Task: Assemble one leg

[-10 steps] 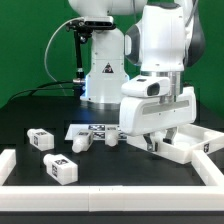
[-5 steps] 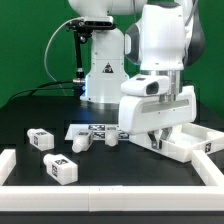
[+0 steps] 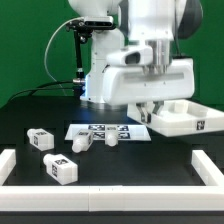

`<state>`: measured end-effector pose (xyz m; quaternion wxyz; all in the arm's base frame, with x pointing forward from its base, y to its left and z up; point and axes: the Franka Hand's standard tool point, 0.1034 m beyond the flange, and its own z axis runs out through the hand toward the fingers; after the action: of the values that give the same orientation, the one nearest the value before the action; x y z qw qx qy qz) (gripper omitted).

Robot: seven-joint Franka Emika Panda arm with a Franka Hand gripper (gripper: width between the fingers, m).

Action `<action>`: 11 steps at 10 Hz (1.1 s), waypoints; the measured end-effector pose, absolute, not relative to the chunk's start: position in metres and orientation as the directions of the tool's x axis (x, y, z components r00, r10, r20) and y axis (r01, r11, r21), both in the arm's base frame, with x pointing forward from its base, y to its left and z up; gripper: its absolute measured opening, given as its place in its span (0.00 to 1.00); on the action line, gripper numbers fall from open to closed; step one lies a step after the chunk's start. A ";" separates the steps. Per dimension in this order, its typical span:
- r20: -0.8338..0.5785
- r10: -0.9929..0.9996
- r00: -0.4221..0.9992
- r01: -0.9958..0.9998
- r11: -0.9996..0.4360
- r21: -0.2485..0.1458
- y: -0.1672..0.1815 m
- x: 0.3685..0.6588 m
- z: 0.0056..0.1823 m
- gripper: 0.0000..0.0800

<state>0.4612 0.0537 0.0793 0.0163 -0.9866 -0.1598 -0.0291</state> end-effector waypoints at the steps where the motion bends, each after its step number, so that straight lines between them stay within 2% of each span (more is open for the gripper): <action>1: 0.058 0.320 0.946 0.321 -0.947 -0.022 0.055 0.459 0.076 0.07; 4: 0.054 0.314 0.948 0.315 -0.949 -0.022 0.052 0.459 0.075 0.07; 7: -0.036 0.080 0.996 0.078 -0.995 -0.056 0.013 0.486 0.093 0.07; 8: -0.077 0.027 0.997 0.021 -0.997 -0.075 0.000 0.489 0.092 0.07; 11: -0.071 0.037 0.997 0.032 -0.997 -0.071 0.003 0.489 0.089 0.07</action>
Offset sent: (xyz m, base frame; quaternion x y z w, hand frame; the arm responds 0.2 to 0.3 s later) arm 0.0000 0.0000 0.0000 0.0000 0.0000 0.0000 1.0000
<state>0.4885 0.0030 0.0889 0.0349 -0.9986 -0.0174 0.0363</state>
